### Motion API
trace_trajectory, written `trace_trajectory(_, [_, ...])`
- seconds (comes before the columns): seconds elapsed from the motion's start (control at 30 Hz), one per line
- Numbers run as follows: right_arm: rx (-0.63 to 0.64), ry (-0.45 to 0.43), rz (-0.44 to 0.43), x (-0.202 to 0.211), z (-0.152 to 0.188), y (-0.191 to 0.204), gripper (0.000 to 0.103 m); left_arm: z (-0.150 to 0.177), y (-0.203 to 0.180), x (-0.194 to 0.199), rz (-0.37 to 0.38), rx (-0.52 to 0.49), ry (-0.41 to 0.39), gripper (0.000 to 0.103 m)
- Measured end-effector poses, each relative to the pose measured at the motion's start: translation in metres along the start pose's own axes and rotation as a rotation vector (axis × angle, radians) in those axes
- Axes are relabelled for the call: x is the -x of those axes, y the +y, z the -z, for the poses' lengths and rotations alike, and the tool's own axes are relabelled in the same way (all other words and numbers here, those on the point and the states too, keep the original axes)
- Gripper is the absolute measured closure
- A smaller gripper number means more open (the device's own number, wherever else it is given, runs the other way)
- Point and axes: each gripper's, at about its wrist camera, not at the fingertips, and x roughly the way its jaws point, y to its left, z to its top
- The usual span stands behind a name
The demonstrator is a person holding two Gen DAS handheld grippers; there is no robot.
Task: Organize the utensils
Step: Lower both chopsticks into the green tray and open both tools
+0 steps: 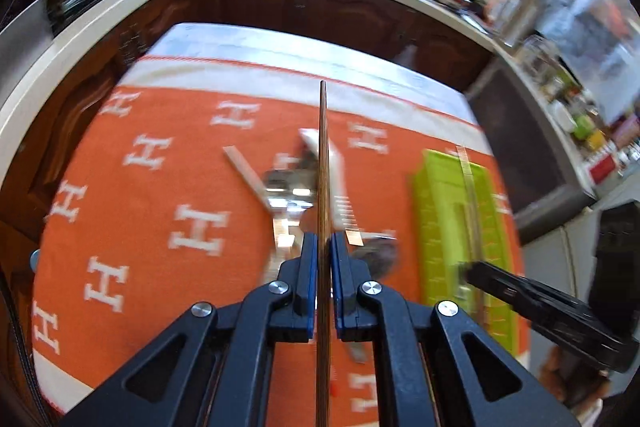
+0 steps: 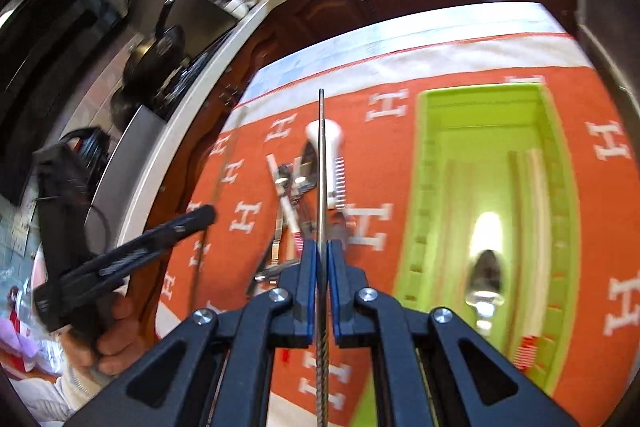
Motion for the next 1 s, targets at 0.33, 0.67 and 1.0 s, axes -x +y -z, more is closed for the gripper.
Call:
trace_trajectory(0.33, [-0.093, -0.046, 0.196, 0.032, 0.008, -0.047, 0.098, 0.015, -0.108, -0.032, 0.124, -0.135, 0.146, 0.099])
trace_trajectory(0.67, [-0.100, -0.008, 0.354, 0.028, 0.011, -0.066, 0.095, 0.032, -0.142, -0.057, 0.126, -0.193, 0.230, 0.081])
trace_trajectory(1.0, [-0.095, -0.028, 0.267, 0.033, 0.015, -0.051, 0.091, 0.035, -0.128, -0.035, 0.045, -0.250, 0.163, 0.076])
